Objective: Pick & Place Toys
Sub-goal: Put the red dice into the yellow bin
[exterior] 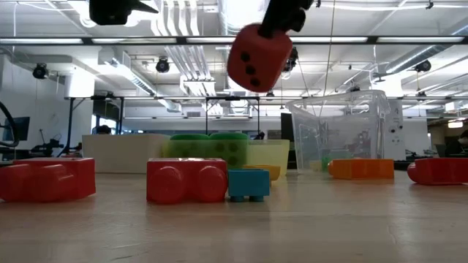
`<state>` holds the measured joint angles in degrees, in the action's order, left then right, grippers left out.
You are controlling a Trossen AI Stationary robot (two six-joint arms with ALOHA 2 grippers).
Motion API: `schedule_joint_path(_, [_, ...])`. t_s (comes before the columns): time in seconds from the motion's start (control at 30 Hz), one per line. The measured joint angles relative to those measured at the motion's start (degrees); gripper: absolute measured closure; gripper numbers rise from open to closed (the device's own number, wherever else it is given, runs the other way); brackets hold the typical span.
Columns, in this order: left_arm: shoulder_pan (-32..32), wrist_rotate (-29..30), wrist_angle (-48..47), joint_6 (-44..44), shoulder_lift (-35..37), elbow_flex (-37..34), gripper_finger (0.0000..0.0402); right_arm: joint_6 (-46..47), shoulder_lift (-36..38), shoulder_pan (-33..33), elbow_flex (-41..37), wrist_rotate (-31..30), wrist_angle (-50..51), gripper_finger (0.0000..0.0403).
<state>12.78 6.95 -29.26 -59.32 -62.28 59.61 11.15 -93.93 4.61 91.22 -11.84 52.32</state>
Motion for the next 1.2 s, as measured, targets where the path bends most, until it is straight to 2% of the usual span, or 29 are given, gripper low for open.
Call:
schedule_joint_path(0.37, [0.0,0.2,-5.7,1.0,1.6,0.0,0.0019,-8.5,-0.9,-7.6,0.3,-3.5,-0.6,0.0282])
schedule_joint_path(0.57, [0.0,0.8,-11.1,1.6,3.4,0.0,0.0019,-14.1,-6.0,-9.9,3.1,-6.6,1.0,0.0284])
schedule_joint_path(0.7, [0.0,1.8,-13.4,2.2,4.3,-0.1,0.0019,-14.6,-10.5,-10.7,6.9,-8.5,4.3,0.0288])
schedule_joint_path(0.8, [0.0,2.5,-14.2,2.5,5.0,-0.1,0.0019,-14.5,-12.6,-10.7,9.1,-13.3,5.1,0.0288])
schedule_joint_path(1.07, [0.0,2.6,-14.6,3.0,6.1,-0.1,0.0019,-14.3,-16.0,-10.6,9.2,-14.4,7.6,0.0292])
schedule_joint_path(1.2, [0.0,3.0,-14.6,3.0,6.3,-0.1,0.0018,-12.8,-17.7,-10.5,9.2,-19.6,10.8,0.0298])
